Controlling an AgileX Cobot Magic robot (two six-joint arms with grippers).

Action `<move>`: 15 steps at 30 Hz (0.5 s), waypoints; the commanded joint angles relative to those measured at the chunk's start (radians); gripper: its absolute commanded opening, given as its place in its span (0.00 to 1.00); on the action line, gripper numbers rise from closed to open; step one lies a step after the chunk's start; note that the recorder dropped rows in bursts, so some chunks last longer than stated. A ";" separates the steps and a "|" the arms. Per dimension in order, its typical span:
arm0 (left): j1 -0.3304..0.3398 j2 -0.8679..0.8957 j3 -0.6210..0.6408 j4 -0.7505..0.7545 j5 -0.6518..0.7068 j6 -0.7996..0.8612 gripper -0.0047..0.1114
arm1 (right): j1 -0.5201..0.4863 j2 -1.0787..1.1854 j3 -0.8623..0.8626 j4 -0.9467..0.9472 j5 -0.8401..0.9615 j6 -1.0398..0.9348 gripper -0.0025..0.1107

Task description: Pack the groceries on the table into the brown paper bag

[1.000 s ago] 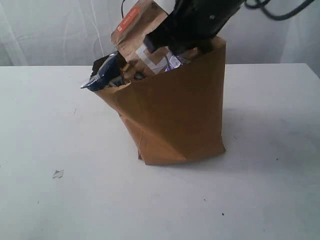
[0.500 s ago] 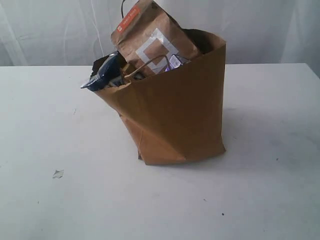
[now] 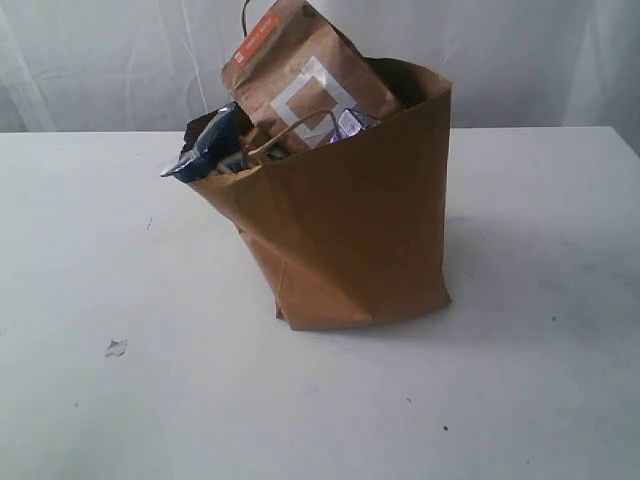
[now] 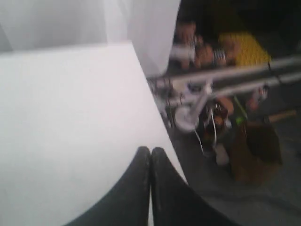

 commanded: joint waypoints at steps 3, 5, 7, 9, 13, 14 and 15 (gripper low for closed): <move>0.001 -0.004 0.004 -0.009 -0.004 -0.003 0.04 | -0.009 -0.378 0.232 0.011 -0.295 0.015 0.02; 0.001 -0.004 0.004 -0.009 -0.004 -0.003 0.04 | -0.003 -0.480 0.285 0.024 -0.285 0.015 0.02; 0.001 -0.004 0.004 -0.009 -0.004 -0.003 0.04 | 0.017 -0.598 0.328 0.022 -0.245 0.015 0.02; 0.001 -0.004 0.004 -0.009 -0.004 -0.003 0.04 | 0.038 -0.716 0.356 0.022 -0.192 0.003 0.02; 0.001 -0.004 0.004 -0.009 -0.004 -0.003 0.04 | 0.065 -0.912 0.379 0.019 -0.091 -0.021 0.02; 0.001 -0.004 0.004 -0.009 -0.004 -0.003 0.04 | 0.067 -0.947 0.380 0.019 -0.070 -0.042 0.02; 0.001 -0.004 0.004 -0.009 -0.004 -0.003 0.04 | 0.067 -0.992 0.382 0.017 -0.050 -0.073 0.02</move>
